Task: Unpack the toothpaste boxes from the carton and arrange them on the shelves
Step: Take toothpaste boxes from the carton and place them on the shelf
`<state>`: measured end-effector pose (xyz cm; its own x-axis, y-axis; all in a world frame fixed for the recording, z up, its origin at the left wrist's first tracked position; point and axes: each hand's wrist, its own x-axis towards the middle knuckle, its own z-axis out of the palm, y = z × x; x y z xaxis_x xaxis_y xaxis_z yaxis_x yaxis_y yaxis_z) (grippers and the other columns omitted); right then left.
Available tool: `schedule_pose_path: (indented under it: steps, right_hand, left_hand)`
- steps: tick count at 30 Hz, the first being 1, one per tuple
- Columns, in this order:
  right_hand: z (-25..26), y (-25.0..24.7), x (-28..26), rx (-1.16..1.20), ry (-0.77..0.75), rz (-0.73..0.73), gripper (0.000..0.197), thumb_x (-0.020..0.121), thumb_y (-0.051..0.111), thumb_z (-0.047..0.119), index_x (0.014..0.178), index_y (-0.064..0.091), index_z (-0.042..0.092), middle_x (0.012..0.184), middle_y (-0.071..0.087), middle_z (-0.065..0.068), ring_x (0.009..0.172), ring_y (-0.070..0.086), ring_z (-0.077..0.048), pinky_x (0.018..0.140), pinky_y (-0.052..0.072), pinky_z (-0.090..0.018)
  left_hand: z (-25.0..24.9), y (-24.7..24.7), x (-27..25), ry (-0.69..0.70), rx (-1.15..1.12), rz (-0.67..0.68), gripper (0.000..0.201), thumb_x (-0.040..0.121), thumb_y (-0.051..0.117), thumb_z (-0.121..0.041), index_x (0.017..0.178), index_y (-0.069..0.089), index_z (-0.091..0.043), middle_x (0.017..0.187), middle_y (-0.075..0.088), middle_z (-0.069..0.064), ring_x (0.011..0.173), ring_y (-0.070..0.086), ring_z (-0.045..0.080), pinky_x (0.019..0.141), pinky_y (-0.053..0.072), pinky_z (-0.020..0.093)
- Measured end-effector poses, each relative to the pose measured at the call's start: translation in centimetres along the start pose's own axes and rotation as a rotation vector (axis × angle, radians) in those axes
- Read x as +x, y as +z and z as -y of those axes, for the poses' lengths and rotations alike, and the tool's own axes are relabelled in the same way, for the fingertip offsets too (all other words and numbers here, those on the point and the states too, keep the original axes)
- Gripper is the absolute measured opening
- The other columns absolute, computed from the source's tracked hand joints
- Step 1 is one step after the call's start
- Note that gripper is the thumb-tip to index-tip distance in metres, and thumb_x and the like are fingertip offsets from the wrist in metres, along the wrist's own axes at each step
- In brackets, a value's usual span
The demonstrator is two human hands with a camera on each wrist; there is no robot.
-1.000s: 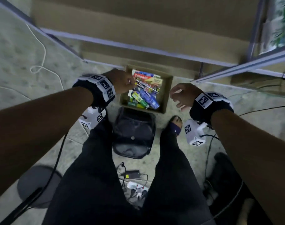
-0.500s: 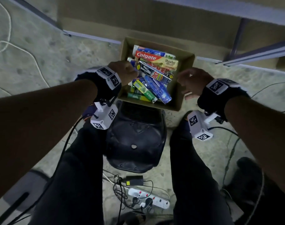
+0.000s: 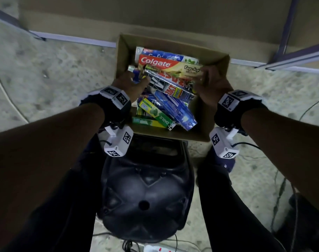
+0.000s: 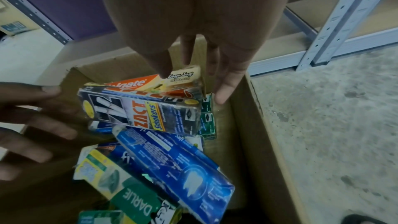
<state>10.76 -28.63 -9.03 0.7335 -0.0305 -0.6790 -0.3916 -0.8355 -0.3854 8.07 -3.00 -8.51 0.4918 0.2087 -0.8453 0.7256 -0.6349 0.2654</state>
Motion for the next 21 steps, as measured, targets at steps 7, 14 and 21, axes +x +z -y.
schedule_pose_path:
  steps: [7,14,21]
  right_hand:
    - [-0.3,1.3,3.3,0.027,-0.033,-0.044,0.057,0.092,0.063,0.036,0.143,0.04,0.032,0.146,0.037,-0.009,0.12,0.053,-0.023,0.084,0.029,-0.013]
    - [-1.0,2.2,5.6,0.008,-0.036,-0.042,0.048,0.09,0.064,0.036,0.133,0.045,0.027,0.141,0.048,-0.007,0.116,0.057,-0.025,0.078,0.034,-0.018]
    - [-1.7,2.8,6.1,0.047,-0.068,-0.081,0.039,0.086,0.07,0.034,0.116,0.05,0.016,0.102,0.055,0.004,0.079,0.051,-0.014,0.045,0.03,-0.002]
  left_hand:
    - [-0.4,1.5,2.9,-0.044,-0.177,0.026,0.116,0.032,0.041,-0.106,0.111,0.063,-0.023,0.107,0.068,0.004,0.09,0.069,0.03,0.081,0.058,0.049]
    - [-1.3,2.0,2.6,-0.172,-0.579,0.096,0.053,0.064,0.073,-0.073,0.085,0.057,-0.027,0.089,0.066,-0.001,0.077,0.068,0.018,0.055,0.06,0.034]
    - [-1.3,1.9,2.8,-0.228,-0.765,0.194,0.052,0.078,0.078,-0.045,0.115,0.054,-0.016,0.105,0.058,0.007,0.096,0.065,0.021,0.076,0.06,0.036]
